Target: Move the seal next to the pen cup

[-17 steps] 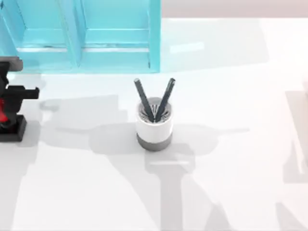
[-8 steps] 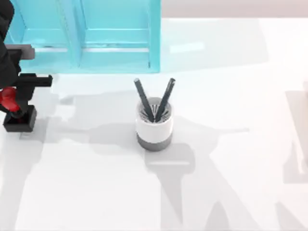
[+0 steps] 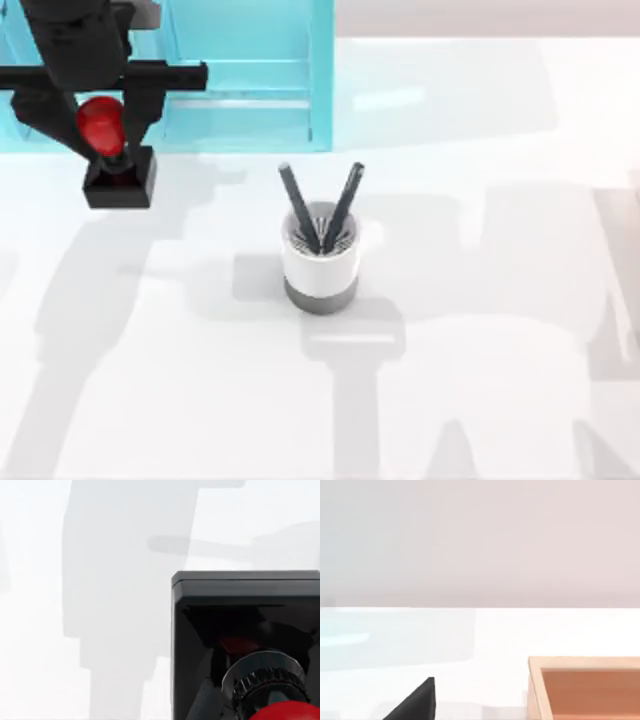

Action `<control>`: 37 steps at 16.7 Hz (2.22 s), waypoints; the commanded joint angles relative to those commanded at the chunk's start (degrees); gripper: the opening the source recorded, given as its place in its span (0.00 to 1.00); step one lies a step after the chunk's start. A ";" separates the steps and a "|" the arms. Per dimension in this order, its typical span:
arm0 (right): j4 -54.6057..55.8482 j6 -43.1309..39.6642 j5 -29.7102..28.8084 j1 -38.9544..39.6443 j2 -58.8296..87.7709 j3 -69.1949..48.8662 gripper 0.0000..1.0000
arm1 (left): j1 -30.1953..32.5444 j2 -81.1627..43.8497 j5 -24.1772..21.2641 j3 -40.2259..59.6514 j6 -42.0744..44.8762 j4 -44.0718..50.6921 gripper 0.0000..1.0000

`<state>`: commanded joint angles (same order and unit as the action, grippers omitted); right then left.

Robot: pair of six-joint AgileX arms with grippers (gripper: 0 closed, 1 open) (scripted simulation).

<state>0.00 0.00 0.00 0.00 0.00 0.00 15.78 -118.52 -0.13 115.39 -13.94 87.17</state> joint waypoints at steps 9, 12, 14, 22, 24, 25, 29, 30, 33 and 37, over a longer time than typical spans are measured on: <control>0.00 0.00 0.00 0.00 0.00 0.00 1.00 | 2.61 0.15 -0.04 1.88 -3.20 1.79 0.00; 0.00 0.00 0.00 0.00 0.00 0.00 1.00 | 6.71 0.15 -0.12 2.19 -7.06 2.18 0.00; 0.00 0.00 0.00 0.00 0.00 0.00 1.00 | 9.75 0.20 -0.20 2.29 -10.04 2.45 0.00; 0.00 0.00 0.00 0.00 0.00 0.00 1.00 | 12.65 0.34 -0.22 2.23 -13.03 2.34 0.00; 0.00 0.00 0.00 0.00 0.00 0.00 1.00 | 12.67 0.68 -0.21 0.76 -13.10 1.13 0.00; 0.00 0.00 0.00 0.00 0.00 0.00 1.00 | 12.79 0.82 -0.24 -0.20 -13.05 0.45 0.00; 0.00 0.00 0.00 0.00 0.00 0.00 1.00 | 12.88 1.30 -0.20 -2.26 -13.14 -1.34 0.00; 0.00 0.00 0.00 0.00 0.00 0.00 1.00 | 12.88 1.30 -0.20 -2.26 -13.14 -1.34 0.00; 0.00 0.00 0.00 0.00 0.00 0.00 1.00 | 12.88 1.30 -0.20 -2.26 -13.14 -1.34 0.15; 0.00 0.00 0.00 0.00 0.00 0.00 1.00 | 12.88 1.30 -0.20 -2.26 -13.14 -1.34 0.45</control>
<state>0.00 0.00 0.00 0.00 0.00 0.00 28.65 -117.22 -0.33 113.13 -27.09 85.83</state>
